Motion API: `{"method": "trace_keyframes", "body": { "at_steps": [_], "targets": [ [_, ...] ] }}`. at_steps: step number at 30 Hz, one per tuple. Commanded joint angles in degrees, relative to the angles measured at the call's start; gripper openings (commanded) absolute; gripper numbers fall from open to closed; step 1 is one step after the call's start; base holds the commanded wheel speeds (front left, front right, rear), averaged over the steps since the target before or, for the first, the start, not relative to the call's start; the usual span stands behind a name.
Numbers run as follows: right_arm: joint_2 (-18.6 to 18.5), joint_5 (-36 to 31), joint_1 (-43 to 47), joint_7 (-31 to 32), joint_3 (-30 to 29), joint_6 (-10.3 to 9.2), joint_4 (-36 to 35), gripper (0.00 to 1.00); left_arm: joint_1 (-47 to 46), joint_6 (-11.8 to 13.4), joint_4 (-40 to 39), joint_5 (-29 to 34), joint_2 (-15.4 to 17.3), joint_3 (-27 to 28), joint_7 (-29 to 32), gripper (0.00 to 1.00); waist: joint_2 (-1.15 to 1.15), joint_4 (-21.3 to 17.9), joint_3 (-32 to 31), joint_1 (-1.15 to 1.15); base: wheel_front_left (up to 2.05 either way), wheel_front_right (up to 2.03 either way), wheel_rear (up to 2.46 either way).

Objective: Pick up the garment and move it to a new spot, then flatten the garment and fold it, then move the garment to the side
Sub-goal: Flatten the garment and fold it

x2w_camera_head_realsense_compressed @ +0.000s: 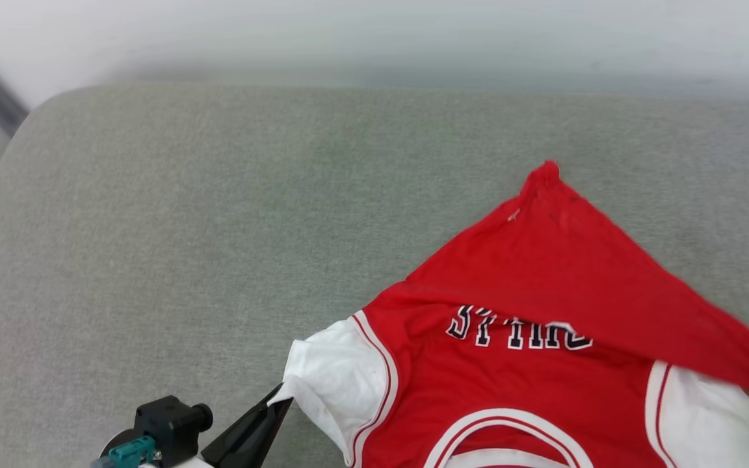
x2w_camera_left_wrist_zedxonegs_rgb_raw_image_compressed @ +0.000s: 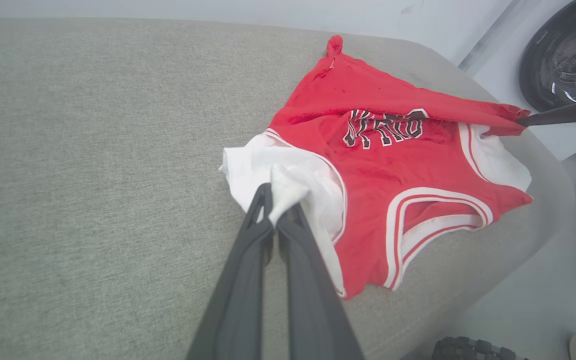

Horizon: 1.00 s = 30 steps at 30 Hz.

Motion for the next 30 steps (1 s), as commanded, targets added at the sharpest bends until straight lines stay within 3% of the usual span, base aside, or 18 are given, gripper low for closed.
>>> {"method": "trace_keyframes", "body": {
  "at_steps": [1,8,15,16,26,30],
  "targets": [
    [1.02,0.28,2.40,-0.54,-0.28,-0.02,-0.89,0.00,0.90,0.27,0.16,-0.16,-0.11,0.18,-0.42,0.00,0.00,-1.54,-1.52,0.02,0.00,0.00,0.00],
    [5.16,0.83,11.36,-3.10,-0.91,-0.02,-2.86,0.00,2.07,0.23,1.65,-0.54,-1.14,1.25,-1.16,0.00,0.00,-2.49,-2.75,0.02,0.00,0.00,0.00],
    [5.47,1.84,13.47,-5.80,1.80,-0.02,-2.60,0.00,2.62,0.01,1.65,-0.50,-1.45,1.58,-1.43,0.00,0.00,-2.29,-3.36,0.02,0.00,0.00,0.00],
    [5.10,1.86,13.17,-6.05,1.85,-0.02,-2.84,1.00,2.58,0.03,1.54,-0.46,-1.34,1.58,-1.43,0.00,0.00,-2.17,-3.36,0.02,0.00,0.00,0.00],
    [1.53,5.80,5.18,-2.96,3.57,-0.02,-12.09,1.00,1.04,0.42,-0.37,0.35,-1.39,1.77,-0.88,0.00,0.00,1.50,-1.47,0.02,0.00,0.00,0.00],
    [1.18,3.84,-1.65,-0.09,5.62,-0.02,-14.66,1.00,0.01,0.05,-1.36,1.27,-1.58,1.24,-0.33,0.00,0.00,3.77,0.61,0.02,0.00,0.00,0.00]
  ]
}}
